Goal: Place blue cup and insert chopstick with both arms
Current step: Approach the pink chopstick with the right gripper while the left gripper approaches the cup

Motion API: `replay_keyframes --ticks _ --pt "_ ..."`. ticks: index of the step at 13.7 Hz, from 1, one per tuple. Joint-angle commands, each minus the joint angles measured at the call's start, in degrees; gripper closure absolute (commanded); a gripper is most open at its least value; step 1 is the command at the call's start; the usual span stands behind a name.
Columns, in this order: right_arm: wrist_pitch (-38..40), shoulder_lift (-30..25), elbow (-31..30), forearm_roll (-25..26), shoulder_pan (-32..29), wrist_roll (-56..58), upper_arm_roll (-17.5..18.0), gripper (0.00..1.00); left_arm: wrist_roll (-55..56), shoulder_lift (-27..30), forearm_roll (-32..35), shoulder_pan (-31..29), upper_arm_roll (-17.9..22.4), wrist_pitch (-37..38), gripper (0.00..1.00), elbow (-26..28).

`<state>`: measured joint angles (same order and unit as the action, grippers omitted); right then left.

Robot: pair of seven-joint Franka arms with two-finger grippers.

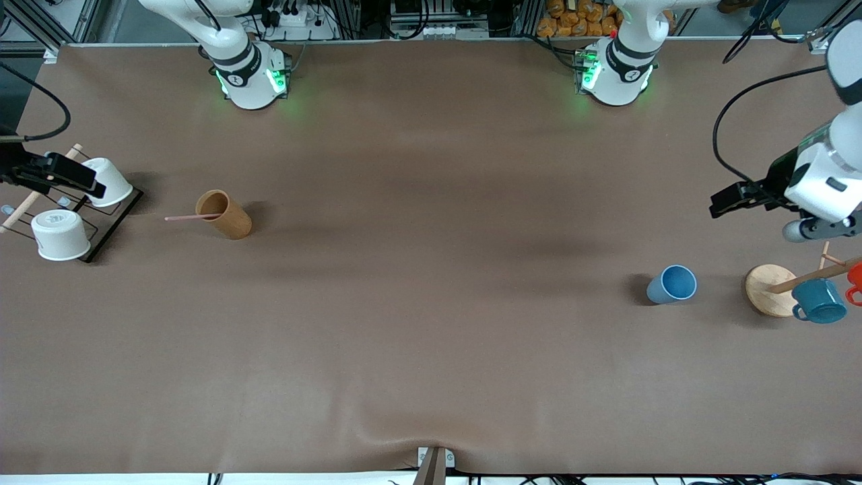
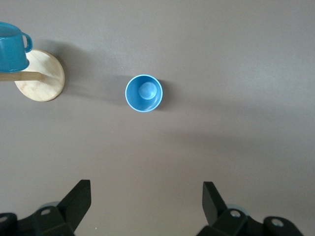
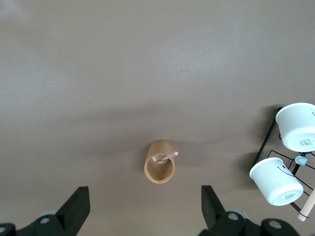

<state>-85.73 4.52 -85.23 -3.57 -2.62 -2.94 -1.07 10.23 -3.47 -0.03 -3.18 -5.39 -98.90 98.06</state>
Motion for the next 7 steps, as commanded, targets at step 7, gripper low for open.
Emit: replay_keyframes --ticks 7 --pt "0.7 5.5 0.2 1.6 -1.1 -0.7 -0.2 0.00 -5.0 -3.1 3.0 -3.0 -0.4 -17.2 0.00 9.2"
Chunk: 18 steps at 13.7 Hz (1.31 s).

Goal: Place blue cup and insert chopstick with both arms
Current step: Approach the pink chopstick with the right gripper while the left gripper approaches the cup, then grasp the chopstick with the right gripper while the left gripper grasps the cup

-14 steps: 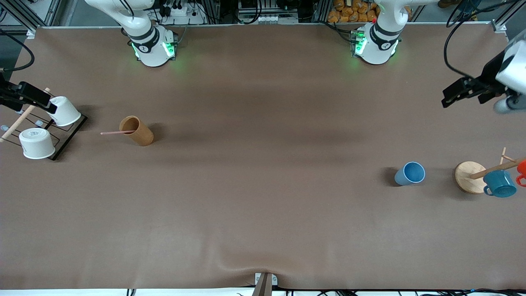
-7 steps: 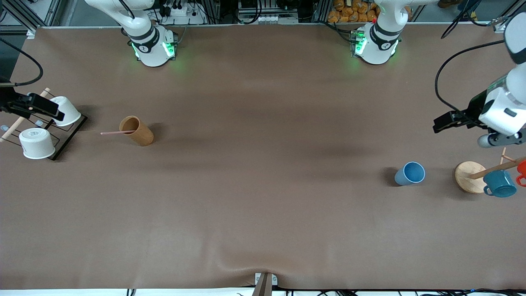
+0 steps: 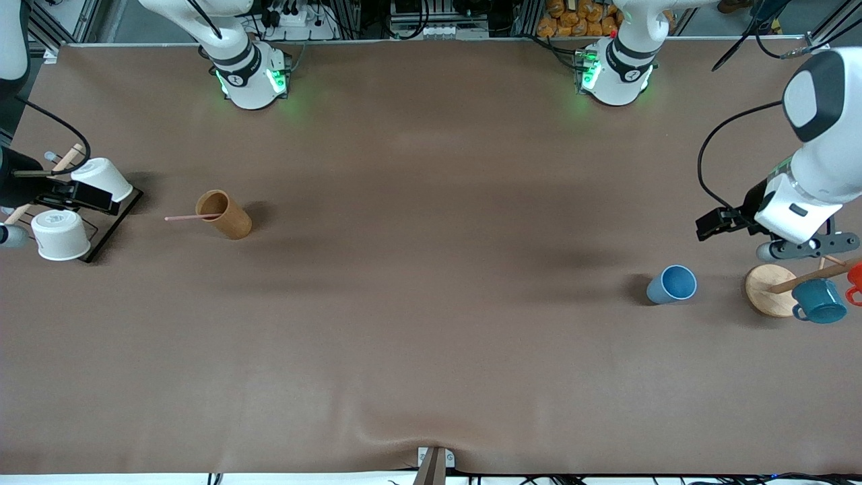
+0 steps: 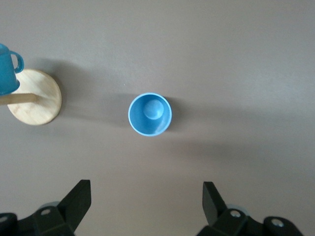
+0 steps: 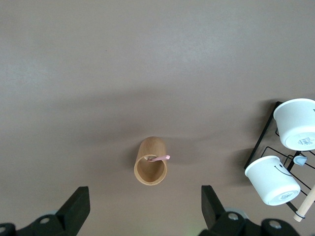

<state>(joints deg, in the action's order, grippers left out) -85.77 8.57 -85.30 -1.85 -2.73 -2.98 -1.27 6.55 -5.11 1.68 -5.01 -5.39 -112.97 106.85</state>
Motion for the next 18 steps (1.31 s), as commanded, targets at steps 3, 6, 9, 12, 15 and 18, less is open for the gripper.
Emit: replay_keyframes --ticks 3,6,9,12,15,18 --pt "1.7 4.9 -1.0 -2.7 -5.7 -1.1 -0.3 0.00 -3.7 -5.5 1.2 -1.9 -0.4 -7.1 0.00 0.5" --pt "3.3 7.5 -2.5 -4.4 -6.3 -6.6 -0.4 0.00 -6.3 -9.4 1.2 -2.3 -0.4 -11.7 0.00 0.5" --pt "3.1 8.9 -4.8 -7.5 -6.4 -11.7 -0.4 0.03 -8.6 -12.9 1.3 -3.3 -0.3 -15.7 0.00 0.3" --pt "2.9 11.1 -5.6 -9.1 -7.1 -12.1 -0.7 0.20 -11.0 -14.8 1.3 -5.4 -0.4 -16.3 0.00 0.6" --pt "2.6 12.3 -6.6 -9.1 -6.4 -15.4 -0.7 0.34 -11.7 -17.2 1.3 -5.6 -0.3 -18.9 0.00 0.7" --pt "2.0 13.1 -7.3 -9.1 -6.3 -15.8 -0.7 0.48 -11.7 -18.7 1.2 -5.6 -0.4 -20.6 0.00 0.7"
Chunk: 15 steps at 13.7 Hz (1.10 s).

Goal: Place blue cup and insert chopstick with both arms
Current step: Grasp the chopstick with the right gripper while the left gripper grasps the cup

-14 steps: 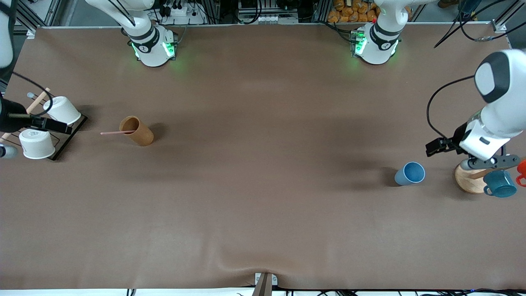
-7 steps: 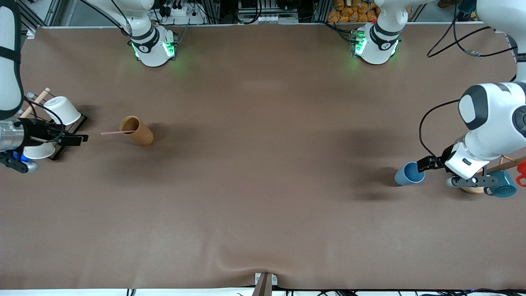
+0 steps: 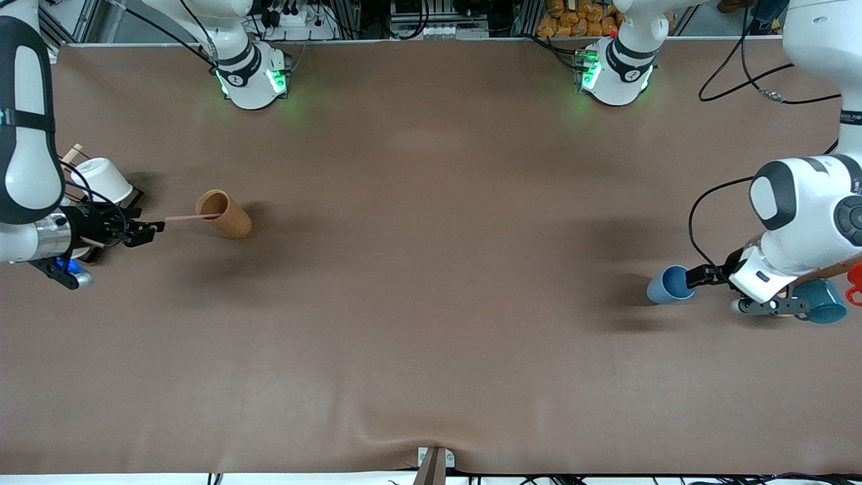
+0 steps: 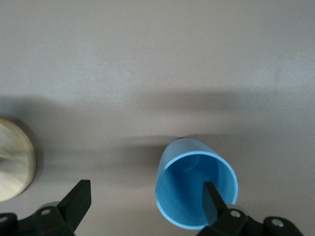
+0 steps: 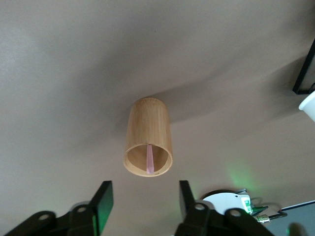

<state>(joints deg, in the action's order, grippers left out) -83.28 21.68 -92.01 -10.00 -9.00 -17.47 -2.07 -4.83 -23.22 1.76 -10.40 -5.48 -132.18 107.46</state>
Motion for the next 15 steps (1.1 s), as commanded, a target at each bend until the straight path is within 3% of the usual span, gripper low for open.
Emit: replay_keyframes --ticks 1,3,5,9,10,13,14,15 --pt "-0.7 0.3 -1.0 -0.9 0.0 -1.3 0.1 0.52 -0.3 -1.0 1.1 -0.2 -0.3 -2.2 0.00 0.1" --pt "-1.2 1.1 -1.7 -0.9 -0.3 -1.3 0.1 0.54 -0.3 -1.9 1.1 -0.2 -0.3 -2.8 0.01 0.1" --pt "-2.1 1.2 -2.8 -0.9 -0.2 -1.3 0.1 0.54 -0.3 -2.0 1.1 -0.2 -0.3 -2.8 0.10 0.6" --pt "-4.1 1.2 -4.7 -1.2 0.0 -2.0 0.1 0.65 -0.3 -2.9 0.5 -0.2 -0.4 -2.9 0.28 1.4" --pt "-4.1 1.2 -4.8 -1.3 0.0 -2.8 0.1 0.68 -0.3 -3.1 0.5 -0.2 -0.3 -2.9 0.38 1.4" --pt "-4.1 1.2 -5.0 -1.5 0.0 -3.0 0.1 0.72 -0.3 -3.4 0.5 -0.1 -0.4 -2.9 0.92 1.4" --pt "-4.0 1.2 -5.0 -1.5 0.0 -3.0 0.2 0.73 -0.4 -3.4 0.6 -0.1 -0.4 -2.9 1.00 1.4" --pt "-4.0 1.2 -5.1 -2.1 0.0 -3.4 0.2 0.73 -0.4 -3.3 0.6 0.0 -0.7 -2.9 1.00 1.4"
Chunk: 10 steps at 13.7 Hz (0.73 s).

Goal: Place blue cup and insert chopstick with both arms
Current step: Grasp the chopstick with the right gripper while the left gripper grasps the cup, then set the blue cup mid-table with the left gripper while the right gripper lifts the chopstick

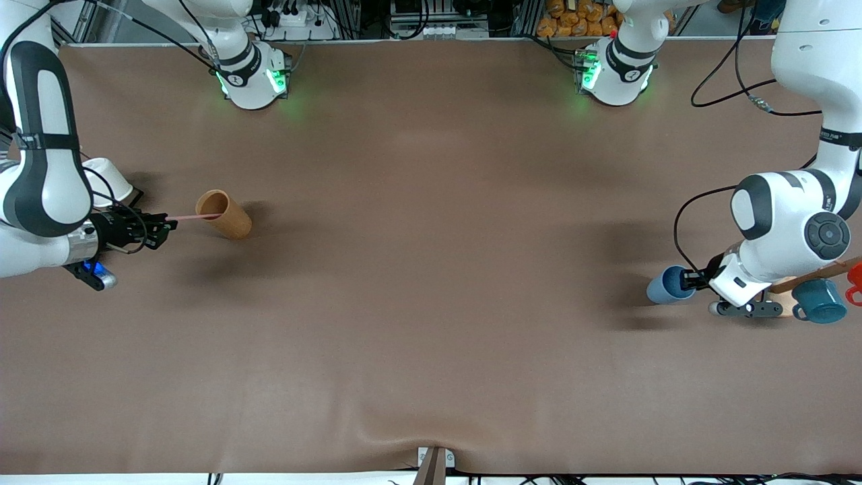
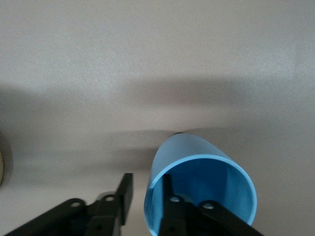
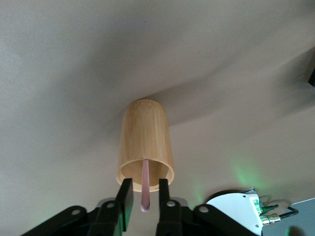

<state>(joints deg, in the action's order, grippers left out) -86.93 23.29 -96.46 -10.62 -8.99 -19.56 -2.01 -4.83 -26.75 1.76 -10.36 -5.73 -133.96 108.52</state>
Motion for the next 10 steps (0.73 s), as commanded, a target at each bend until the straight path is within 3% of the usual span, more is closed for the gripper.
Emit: replay_keyframes --ticks 1,3,6,10 --pt "-0.3 -0.4 -0.7 -2.0 0.0 -1.5 0.2 0.75 -0.4 0.6 0.6 0.3 -0.4 -0.9 1.00 0.2" --pt "-0.3 -0.4 -0.8 -2.0 0.0 -1.6 0.2 0.77 -0.2 2.2 0.6 0.3 -1.7 0.4 1.00 0.1" --pt "-0.3 -0.4 -0.8 -2.0 0.0 -1.6 0.2 0.82 2.3 7.2 0.4 0.3 -9.6 10.4 1.00 -2.2" --pt "0.0 -0.5 -0.8 -2.1 0.0 -1.5 0.2 0.93 12.7 7.1 0.5 0.9 -19.5 18.6 1.00 -7.2"
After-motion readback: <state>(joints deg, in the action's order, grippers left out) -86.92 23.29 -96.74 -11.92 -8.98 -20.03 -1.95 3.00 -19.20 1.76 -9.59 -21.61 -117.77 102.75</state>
